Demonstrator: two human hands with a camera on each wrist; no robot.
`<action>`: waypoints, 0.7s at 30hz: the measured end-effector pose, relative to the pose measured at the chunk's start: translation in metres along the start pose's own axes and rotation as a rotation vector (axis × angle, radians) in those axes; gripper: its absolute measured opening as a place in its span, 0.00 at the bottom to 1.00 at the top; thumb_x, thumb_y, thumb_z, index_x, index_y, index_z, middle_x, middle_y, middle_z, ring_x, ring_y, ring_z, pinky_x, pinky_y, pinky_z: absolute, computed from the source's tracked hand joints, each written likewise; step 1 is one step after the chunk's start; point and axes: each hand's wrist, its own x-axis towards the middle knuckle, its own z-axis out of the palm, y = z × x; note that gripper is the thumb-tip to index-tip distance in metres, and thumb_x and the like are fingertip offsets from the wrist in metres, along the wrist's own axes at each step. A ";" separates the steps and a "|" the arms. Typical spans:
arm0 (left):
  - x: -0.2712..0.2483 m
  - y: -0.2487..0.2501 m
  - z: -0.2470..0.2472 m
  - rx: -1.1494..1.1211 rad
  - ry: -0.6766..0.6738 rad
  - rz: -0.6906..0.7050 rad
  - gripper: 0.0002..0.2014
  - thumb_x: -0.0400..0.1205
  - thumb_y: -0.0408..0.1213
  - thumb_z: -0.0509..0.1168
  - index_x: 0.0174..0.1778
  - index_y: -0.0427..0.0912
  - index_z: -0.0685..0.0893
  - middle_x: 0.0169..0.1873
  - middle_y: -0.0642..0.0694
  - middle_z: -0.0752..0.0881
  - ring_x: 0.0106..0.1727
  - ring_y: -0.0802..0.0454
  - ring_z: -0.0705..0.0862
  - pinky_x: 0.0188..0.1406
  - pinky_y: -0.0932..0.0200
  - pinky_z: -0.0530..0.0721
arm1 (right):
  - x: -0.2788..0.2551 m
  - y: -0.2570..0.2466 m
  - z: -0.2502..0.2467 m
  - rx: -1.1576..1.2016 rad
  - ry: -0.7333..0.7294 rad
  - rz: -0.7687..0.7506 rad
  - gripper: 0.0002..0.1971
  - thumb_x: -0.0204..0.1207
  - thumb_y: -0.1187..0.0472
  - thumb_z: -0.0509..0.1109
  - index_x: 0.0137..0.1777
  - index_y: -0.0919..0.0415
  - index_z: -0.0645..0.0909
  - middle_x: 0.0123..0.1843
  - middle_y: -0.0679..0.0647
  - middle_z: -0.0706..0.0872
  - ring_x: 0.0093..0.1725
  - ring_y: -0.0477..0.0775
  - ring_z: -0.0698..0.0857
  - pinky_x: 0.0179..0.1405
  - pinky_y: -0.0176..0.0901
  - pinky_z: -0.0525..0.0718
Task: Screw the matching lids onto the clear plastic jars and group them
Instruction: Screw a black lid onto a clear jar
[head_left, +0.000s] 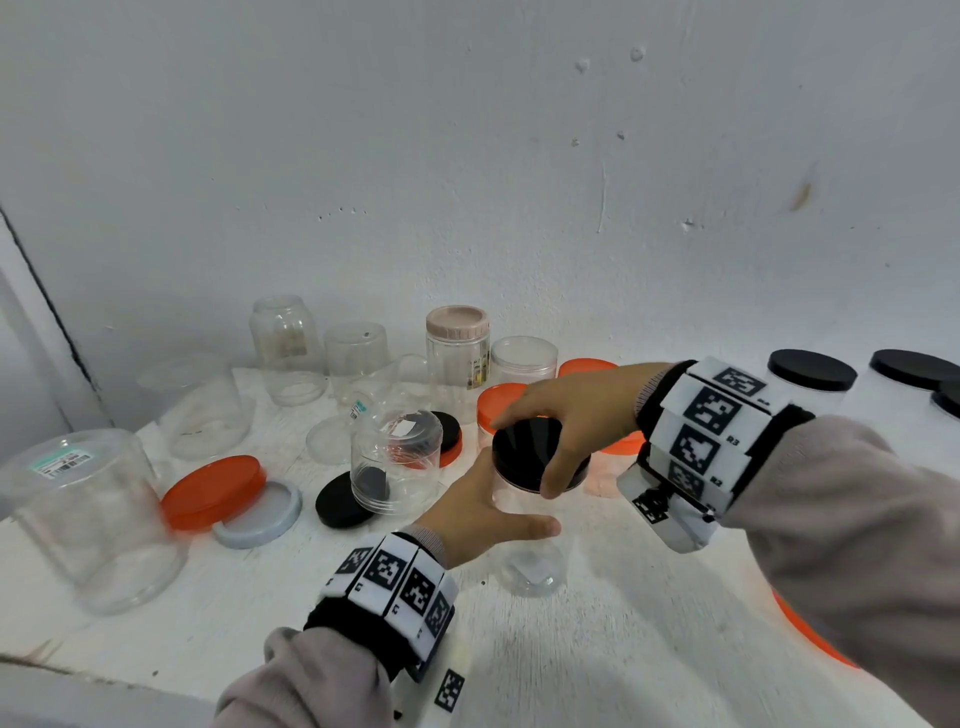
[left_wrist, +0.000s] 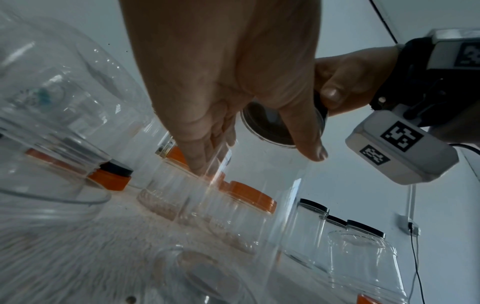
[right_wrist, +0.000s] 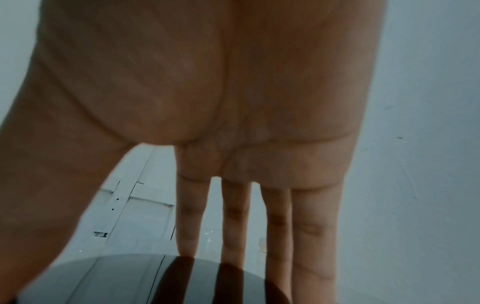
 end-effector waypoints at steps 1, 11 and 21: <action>0.000 0.000 0.000 -0.001 0.003 0.001 0.51 0.62 0.48 0.80 0.80 0.54 0.60 0.73 0.59 0.73 0.75 0.61 0.69 0.73 0.57 0.66 | 0.001 0.000 0.001 -0.014 0.013 0.006 0.36 0.67 0.40 0.77 0.74 0.39 0.68 0.62 0.37 0.72 0.63 0.45 0.73 0.64 0.47 0.77; 0.000 0.001 0.001 -0.003 0.021 0.000 0.47 0.64 0.46 0.81 0.76 0.57 0.61 0.72 0.59 0.73 0.74 0.60 0.70 0.71 0.59 0.67 | 0.004 -0.003 0.005 -0.033 -0.018 0.049 0.43 0.64 0.38 0.78 0.78 0.41 0.62 0.64 0.39 0.69 0.64 0.45 0.71 0.57 0.44 0.77; -0.002 0.002 0.001 0.023 0.027 0.013 0.48 0.65 0.45 0.81 0.78 0.54 0.62 0.71 0.57 0.75 0.74 0.58 0.71 0.74 0.56 0.70 | 0.005 -0.006 0.008 -0.082 0.034 0.073 0.37 0.66 0.30 0.71 0.71 0.47 0.69 0.62 0.47 0.77 0.51 0.48 0.79 0.41 0.40 0.79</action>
